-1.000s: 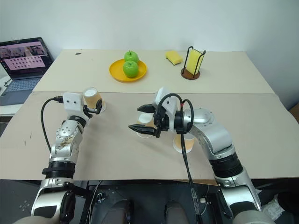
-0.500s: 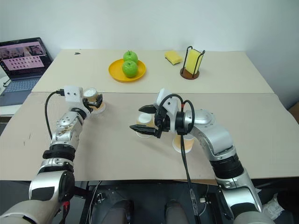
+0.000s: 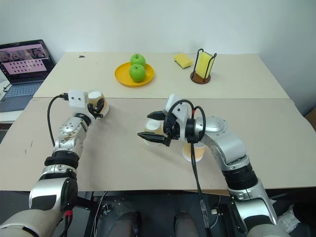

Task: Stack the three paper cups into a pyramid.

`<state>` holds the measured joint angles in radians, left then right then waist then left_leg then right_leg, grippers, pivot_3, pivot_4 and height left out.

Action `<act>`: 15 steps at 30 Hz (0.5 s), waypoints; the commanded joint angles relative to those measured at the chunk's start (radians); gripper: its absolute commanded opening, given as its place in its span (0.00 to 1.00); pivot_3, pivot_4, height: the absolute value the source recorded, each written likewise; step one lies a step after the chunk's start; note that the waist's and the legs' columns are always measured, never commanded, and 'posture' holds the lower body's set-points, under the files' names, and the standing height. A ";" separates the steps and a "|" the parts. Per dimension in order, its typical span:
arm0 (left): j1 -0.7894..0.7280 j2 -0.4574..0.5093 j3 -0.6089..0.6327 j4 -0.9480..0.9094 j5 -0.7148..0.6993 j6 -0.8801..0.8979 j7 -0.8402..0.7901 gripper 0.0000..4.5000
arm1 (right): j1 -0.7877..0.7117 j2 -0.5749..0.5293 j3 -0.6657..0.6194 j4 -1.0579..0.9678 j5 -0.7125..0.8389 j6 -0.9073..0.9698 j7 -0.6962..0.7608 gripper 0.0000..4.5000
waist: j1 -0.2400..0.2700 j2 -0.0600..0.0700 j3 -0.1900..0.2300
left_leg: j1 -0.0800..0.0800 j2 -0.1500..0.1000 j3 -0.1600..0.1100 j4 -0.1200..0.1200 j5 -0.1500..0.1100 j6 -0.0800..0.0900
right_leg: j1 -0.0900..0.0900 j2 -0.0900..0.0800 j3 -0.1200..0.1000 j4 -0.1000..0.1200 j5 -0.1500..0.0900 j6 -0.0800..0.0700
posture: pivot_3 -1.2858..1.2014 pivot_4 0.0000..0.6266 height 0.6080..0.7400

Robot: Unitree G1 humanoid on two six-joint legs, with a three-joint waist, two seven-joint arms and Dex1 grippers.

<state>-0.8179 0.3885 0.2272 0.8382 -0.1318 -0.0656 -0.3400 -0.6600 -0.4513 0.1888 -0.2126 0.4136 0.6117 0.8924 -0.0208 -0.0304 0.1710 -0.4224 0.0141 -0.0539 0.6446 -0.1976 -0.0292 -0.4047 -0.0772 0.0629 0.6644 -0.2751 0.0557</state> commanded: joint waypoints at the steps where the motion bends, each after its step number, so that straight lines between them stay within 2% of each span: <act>1: 0.023 0.036 -0.003 -0.193 -0.142 0.041 -0.287 0.47 | -0.004 -0.004 -0.013 -0.038 0.003 -0.008 -0.007 0.92 | 0.000 0.000 0.000 | 0.000 0.000 0.000 0.000 0.000 0.000 | 0.000 0.000 0.000 0.000 0.000 0.000 | 0.52 0.24 0.94; 5: 0.135 0.139 -0.056 -0.373 -0.251 0.221 -0.608 0.47 | 0.005 -0.011 -0.015 -0.040 -0.002 -0.007 -0.012 0.92 | -0.012 0.000 0.000 | -0.001 0.000 0.000 0.000 0.000 0.000 | 0.000 0.000 0.000 0.001 0.000 0.000 | 0.52 0.24 0.94; 9: 0.234 0.233 -0.121 -0.486 -0.295 0.352 -0.803 0.47 | 0.010 -0.016 -0.016 -0.038 -0.008 -0.010 -0.022 0.92 | -0.032 0.000 0.000 | 0.000 0.001 0.000 -0.001 0.000 0.000 | 0.000 0.001 0.000 0.000 0.000 0.000 | 0.52 0.24 0.94; 11: 0.275 0.261 -0.152 -0.514 -0.292 0.378 -0.867 0.47 | 0.011 -0.017 -0.017 -0.038 -0.009 -0.011 -0.027 0.92 | -0.030 0.001 0.000 | 0.001 0.001 -0.001 -0.001 0.000 0.000 | 0.000 0.001 0.000 0.000 0.000 0.000 | 0.52 0.24 0.94; 15: 0.276 0.253 -0.188 -0.439 -0.233 0.296 -0.909 0.47 | 0.016 -0.020 -0.022 -0.044 -0.007 -0.008 -0.034 0.92 | -0.023 0.000 0.000 | 0.001 0.001 0.000 -0.001 0.000 0.000 | 0.001 0.001 0.000 0.000 0.000 0.000 | 0.52 0.24 0.94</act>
<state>-0.5225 0.6332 0.0548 0.3716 -0.3915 0.2804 -1.2215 -0.6436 -0.4655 0.1885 -0.2167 0.4046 0.6118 0.8652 -0.0440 -0.0299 0.1712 -0.4212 0.0154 -0.0543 0.6440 -0.1975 -0.0293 -0.4040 -0.0764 0.0626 0.6640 -0.2753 0.0558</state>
